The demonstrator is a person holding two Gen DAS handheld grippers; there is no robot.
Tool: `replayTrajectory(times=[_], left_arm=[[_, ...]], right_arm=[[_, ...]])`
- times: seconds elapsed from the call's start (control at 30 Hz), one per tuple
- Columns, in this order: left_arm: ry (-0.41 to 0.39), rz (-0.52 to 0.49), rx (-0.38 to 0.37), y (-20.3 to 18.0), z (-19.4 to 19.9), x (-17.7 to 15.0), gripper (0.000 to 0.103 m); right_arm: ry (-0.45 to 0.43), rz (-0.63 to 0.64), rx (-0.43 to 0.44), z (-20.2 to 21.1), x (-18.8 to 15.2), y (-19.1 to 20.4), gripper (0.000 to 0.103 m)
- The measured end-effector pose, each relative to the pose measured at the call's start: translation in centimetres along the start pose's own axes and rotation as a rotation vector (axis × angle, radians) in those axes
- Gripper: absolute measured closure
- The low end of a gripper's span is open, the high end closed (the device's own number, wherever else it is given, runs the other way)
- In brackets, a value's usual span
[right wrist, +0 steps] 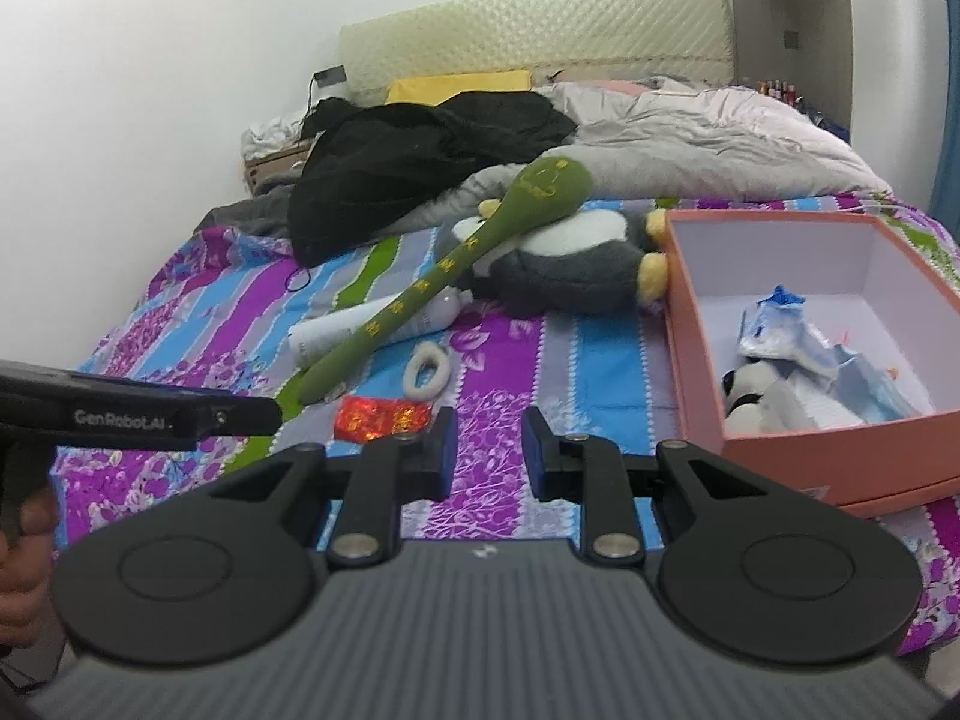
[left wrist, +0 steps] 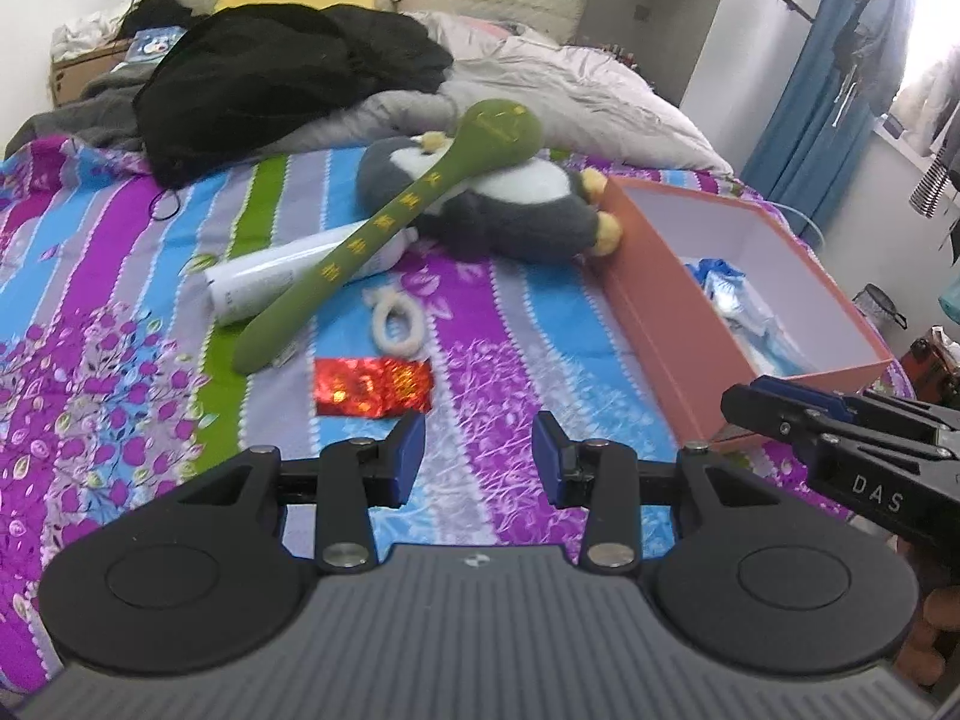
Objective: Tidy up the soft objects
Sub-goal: 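Withdraw both grippers from the pink box back over the bed, then grasp the red candy packets with left gripper while right grasps the white fuzzy ring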
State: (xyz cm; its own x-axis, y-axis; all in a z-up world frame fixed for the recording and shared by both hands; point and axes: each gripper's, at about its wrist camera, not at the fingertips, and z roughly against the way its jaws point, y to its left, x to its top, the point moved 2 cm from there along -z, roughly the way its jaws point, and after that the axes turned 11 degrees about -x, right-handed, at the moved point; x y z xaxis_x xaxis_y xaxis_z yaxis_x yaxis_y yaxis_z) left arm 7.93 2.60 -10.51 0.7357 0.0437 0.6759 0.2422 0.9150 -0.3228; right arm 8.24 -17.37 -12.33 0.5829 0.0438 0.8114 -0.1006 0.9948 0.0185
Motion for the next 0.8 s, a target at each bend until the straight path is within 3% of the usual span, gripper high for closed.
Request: replayTrajectory(times=[0.1, 0.4, 0.8], left_arm=[[-0.003, 0.007, 0.013, 0.9, 0.1, -0.5, 0.043], [0.028, 0.052, 0.028, 3.4, -2.0, -1.0, 0.041], [0.064, 0.155, 0.052, 8.1, -8.8, -0.9, 0.037]], right_arm=[[0.010, 0.002, 0.011, -0.5, -0.2, 0.6, 0.077], [0.036, 0.016, 0.018, -3.0, -0.2, 1.6, 0.077], [0.112, 0.080, 0.061, -10.1, 0.9, 3.0, 0.076]])
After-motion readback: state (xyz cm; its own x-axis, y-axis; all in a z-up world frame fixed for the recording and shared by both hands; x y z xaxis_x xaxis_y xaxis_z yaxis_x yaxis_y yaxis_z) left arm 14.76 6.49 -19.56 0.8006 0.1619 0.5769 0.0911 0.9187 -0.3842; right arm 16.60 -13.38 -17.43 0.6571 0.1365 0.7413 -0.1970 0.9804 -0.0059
